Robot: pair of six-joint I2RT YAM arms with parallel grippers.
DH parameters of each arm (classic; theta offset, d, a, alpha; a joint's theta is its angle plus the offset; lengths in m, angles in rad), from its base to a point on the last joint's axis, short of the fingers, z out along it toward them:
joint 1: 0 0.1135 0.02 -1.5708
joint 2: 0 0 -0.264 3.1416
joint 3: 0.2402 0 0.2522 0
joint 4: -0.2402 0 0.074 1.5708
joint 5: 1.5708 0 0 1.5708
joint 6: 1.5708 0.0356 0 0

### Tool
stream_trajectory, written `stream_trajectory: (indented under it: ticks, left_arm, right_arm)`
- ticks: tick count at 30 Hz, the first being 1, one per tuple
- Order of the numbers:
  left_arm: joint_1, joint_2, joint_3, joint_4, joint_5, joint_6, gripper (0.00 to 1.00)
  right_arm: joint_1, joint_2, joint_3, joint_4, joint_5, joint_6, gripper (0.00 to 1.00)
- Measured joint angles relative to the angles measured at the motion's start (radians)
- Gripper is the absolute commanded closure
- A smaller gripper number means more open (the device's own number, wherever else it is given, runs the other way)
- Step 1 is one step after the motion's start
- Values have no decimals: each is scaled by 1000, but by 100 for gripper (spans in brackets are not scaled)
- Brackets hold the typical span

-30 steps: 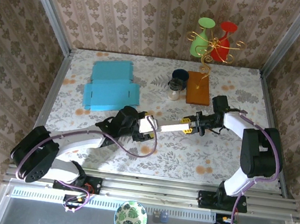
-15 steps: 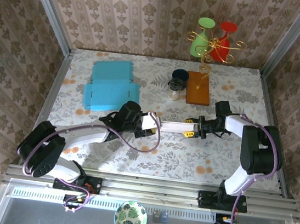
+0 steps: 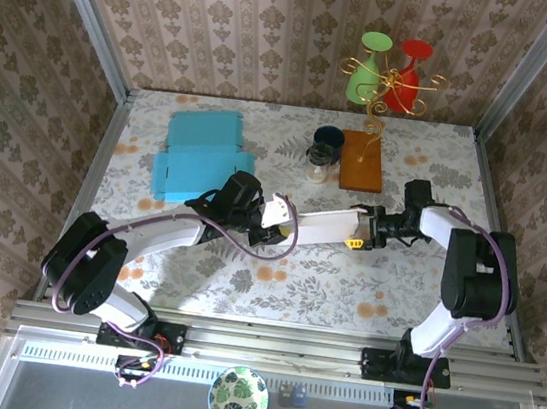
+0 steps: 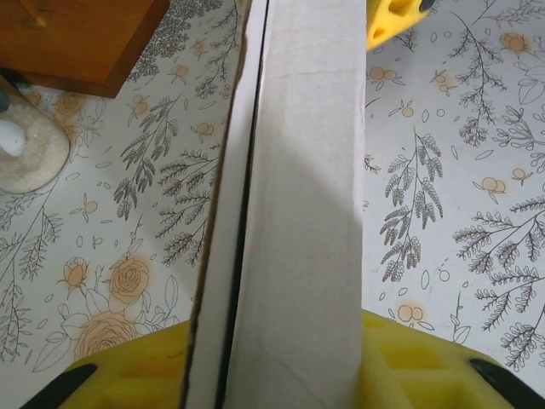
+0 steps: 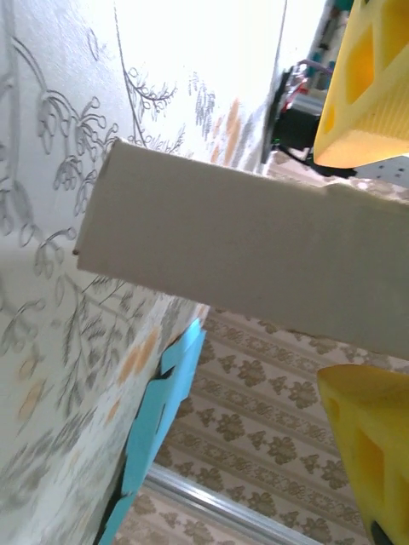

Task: Fold the paper box

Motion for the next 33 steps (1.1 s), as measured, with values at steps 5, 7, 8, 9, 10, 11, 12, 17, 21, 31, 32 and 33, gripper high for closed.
stream_trajectory:
  ticks: [5,7,8,9,10,11,12,17,21,31,32,33]
  left_arm:
    - [-2,17,35,-30,-11,-55,65]
    - [-5,19,43,-38,-20,-72,65]
    - [-7,19,43,-39,-25,-79,64]
    - [-11,19,43,-42,-29,-84,64]
    - [-16,19,44,-44,-34,-88,64]
    - [-18,19,45,-49,-37,-90,64]
    - [-22,19,48,-53,-40,-94,64]
    - [-24,19,60,-82,-43,-97,64]
    - [-21,19,63,-90,-42,-97,64]
    - [-21,19,63,-93,-40,-97,62]
    - [-21,19,63,-93,-40,-97,62]
    - [-21,19,63,-93,-40,-97,61]
  right_arm:
    - [-48,-260,-27,-30,196,-8,37]
    - [-50,-423,-68,-24,292,0,40]
    - [-42,-494,-92,-16,333,5,41]
    - [-27,-563,-120,-5,379,13,42]
    - [-7,-615,-145,1,421,19,42]
    - [13,-647,-162,7,454,23,43]
    - [42,-673,-180,18,491,26,43]
    - [185,-656,-223,114,605,54,45]
    - [273,-564,-203,193,645,63,46]
    - [323,-429,-130,271,674,53,61]
    - [323,-419,-130,276,674,50,64]
    - [323,-407,-130,278,674,50,65]
